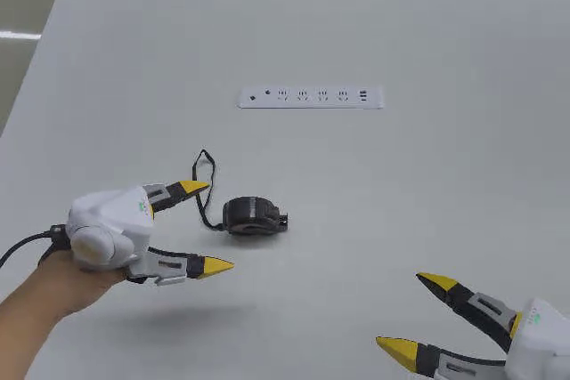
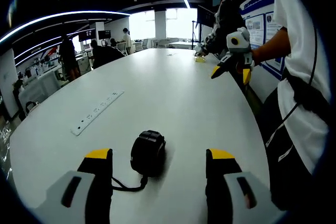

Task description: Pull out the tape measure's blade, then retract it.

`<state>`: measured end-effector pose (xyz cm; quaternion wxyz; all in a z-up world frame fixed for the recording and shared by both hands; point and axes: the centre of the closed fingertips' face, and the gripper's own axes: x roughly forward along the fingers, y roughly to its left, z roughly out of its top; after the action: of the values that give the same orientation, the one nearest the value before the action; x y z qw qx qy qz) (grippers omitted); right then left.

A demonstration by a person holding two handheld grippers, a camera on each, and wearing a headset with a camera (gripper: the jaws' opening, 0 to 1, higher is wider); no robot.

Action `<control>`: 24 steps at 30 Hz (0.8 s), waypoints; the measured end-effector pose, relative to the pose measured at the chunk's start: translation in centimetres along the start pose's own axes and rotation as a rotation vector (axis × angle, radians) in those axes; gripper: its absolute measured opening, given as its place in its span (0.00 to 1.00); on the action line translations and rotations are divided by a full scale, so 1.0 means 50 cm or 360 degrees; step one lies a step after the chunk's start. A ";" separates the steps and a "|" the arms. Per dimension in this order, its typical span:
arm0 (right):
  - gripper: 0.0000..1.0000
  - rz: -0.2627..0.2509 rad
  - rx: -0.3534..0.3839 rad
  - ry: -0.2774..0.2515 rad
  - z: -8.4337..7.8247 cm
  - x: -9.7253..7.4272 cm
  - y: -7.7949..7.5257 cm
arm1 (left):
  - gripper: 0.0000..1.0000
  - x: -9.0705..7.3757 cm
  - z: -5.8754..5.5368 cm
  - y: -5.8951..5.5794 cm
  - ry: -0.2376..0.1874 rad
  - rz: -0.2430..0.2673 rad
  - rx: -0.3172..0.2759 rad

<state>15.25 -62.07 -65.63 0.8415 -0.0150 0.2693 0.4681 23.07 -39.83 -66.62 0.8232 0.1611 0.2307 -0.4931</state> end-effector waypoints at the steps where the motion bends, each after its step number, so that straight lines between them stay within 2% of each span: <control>1: 0.65 0.0004 -0.0005 0.0004 0.000 0.001 0.001 | 0.69 0.006 -0.004 0.002 0.0016 -0.0009 0.0006; 14: 0.65 0.0022 -0.0011 0.0027 -0.004 0.012 0.005 | 0.66 0.061 -0.029 0.015 0.0060 -0.0064 -0.0002; 24: 0.64 0.0026 -0.0008 0.0037 -0.001 0.012 0.005 | 0.61 0.081 -0.039 0.024 0.0083 -0.0061 -0.0012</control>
<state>15.27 -61.50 -65.89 0.8344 -0.0203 0.2780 0.4755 25.37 -41.30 -70.40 0.8079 0.1663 0.2571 -0.5036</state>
